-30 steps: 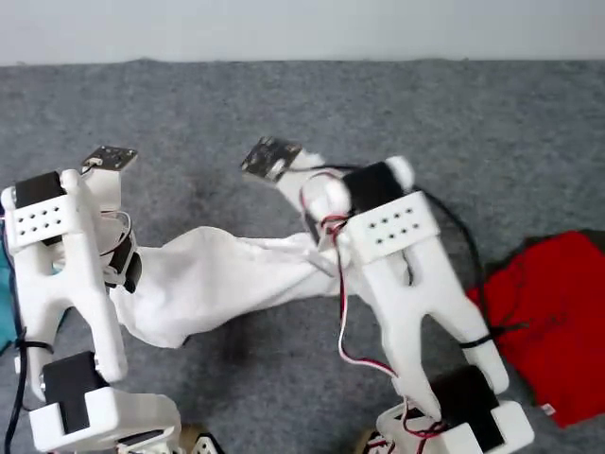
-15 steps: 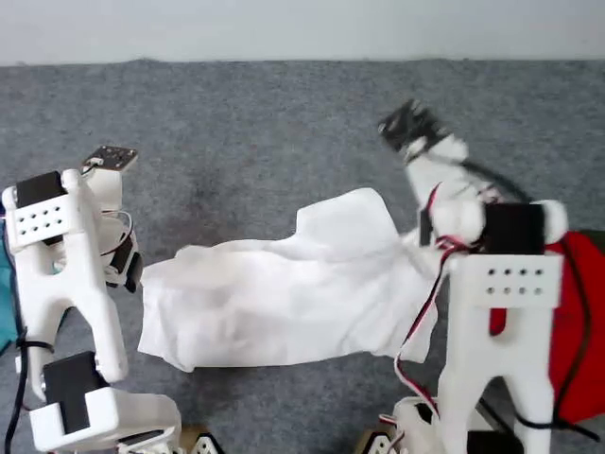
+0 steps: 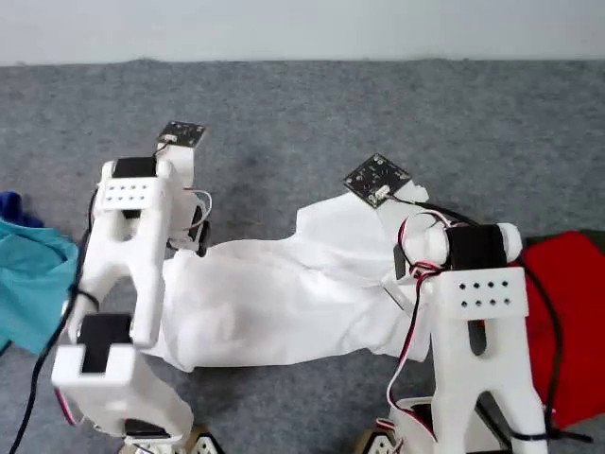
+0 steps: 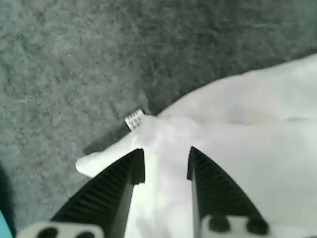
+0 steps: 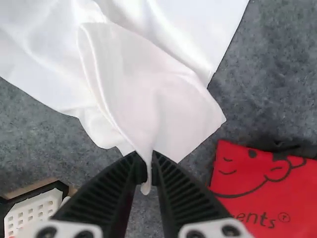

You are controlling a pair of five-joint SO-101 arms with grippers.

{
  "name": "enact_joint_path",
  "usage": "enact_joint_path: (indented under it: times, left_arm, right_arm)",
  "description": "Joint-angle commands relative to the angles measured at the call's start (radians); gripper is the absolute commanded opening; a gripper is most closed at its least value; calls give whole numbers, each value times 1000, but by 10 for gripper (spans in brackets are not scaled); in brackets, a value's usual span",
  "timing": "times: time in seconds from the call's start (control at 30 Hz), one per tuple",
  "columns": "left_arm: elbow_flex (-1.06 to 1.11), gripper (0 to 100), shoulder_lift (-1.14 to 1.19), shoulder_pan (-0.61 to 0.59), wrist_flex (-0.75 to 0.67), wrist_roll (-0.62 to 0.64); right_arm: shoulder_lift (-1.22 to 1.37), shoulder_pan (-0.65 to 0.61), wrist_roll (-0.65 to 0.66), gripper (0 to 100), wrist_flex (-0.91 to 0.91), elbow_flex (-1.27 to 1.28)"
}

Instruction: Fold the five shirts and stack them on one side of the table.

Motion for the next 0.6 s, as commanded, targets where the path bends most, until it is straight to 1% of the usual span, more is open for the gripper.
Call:
enact_joint_path:
  times: [0.0, 0.1, 0.23, 0.43, 0.57]
  left_arm:
    - [-140, 152, 106, 20, 44, 12]
    - [-239, 152, 196, 9, 81, 12]
    - [-328, 152, 285, -21, 84, 12]
    - [-338, 152, 351, -17, 107, 8]
    - [-338, 131, 353, -14, 163, 6]
  right_arm:
    - [-24, -5, 9, 10, -8, -3]
    - [-24, -5, 9, 10, -8, -2]
    - [-24, -5, 9, 10, -7, -2]
    - [-24, -5, 9, 10, -7, -2]
    - [-24, -5, 9, 10, -8, -2]
